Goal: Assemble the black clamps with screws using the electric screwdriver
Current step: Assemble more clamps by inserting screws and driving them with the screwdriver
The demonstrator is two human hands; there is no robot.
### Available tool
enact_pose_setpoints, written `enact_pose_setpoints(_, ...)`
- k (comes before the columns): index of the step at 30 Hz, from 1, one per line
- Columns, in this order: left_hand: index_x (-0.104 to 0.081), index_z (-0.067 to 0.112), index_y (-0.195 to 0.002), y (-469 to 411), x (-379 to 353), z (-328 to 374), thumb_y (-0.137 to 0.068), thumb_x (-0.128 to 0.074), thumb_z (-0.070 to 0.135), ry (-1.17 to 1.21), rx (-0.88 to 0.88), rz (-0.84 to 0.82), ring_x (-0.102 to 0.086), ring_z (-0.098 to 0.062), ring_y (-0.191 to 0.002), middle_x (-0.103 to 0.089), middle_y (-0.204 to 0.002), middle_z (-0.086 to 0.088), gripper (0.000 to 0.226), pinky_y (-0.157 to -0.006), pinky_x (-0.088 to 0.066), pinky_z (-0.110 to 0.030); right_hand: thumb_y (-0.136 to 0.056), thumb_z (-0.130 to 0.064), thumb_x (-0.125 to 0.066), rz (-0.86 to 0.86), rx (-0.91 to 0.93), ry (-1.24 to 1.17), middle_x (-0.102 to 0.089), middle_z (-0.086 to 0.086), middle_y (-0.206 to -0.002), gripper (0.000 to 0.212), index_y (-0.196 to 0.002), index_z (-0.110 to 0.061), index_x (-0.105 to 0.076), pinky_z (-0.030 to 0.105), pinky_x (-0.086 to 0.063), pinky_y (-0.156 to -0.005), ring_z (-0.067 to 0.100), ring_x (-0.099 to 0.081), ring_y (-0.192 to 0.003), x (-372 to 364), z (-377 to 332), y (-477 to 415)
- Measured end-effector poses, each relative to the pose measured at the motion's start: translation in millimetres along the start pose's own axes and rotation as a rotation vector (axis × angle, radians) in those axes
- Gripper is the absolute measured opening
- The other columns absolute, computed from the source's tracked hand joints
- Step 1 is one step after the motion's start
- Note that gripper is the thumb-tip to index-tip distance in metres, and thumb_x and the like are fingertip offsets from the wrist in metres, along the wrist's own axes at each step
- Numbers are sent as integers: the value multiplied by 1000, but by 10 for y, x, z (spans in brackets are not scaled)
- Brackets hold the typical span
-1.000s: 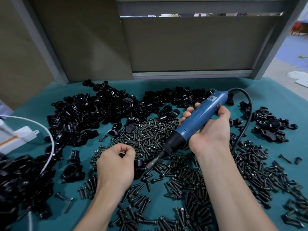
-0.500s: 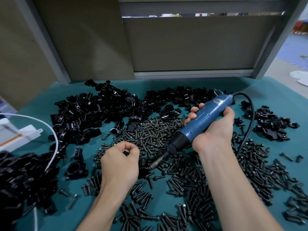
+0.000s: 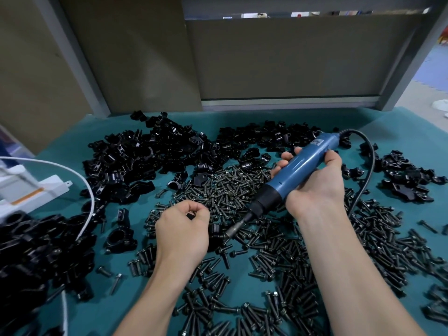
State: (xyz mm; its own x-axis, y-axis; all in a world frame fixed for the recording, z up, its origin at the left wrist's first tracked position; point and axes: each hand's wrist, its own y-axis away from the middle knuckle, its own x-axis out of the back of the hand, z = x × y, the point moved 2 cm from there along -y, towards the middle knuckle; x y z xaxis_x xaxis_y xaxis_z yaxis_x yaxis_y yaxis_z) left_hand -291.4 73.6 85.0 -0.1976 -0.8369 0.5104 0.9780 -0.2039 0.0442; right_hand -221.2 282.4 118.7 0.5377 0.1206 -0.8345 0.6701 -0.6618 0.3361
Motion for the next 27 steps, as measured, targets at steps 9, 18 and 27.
enact_pose_setpoints(9, -71, 29, -78, 7, -16, -8, -97, -64, 18, 16, 6, 16, -35, -5, -28, -53, -38, 11, 22, -32, -32, -15, -101, -55, -48, 11, 67, 29, -64, 7, -86, 42, -105, -14, -58, 28, -52, -64, 21, -59, -62, -20, 40, 21)
enact_pose_setpoints(18, -71, 30, -78, -15, 32, -66, -97, -61, 20, 204, 148, 207, -45, -2, -33, -55, -40, 17, 24, -33, -35, -18, -90, 11, -61, -58, 179, -3, -69, 13, -85, 22, -104, -5, -55, 31, -62, -75, 20, -71, -72, -69, 86, 208)
enact_pose_setpoints(27, -65, 27, -70, 73, 74, 27, -97, -49, 7, 138, 18, 321, -45, -7, -37, -55, -48, 9, 37, -35, -33, -19, -87, 14, -49, 3, 190, -113, -62, 8, -77, 26, -98, -9, -47, 22, -49, -55, 12, -57, -57, 47, 191, 262)
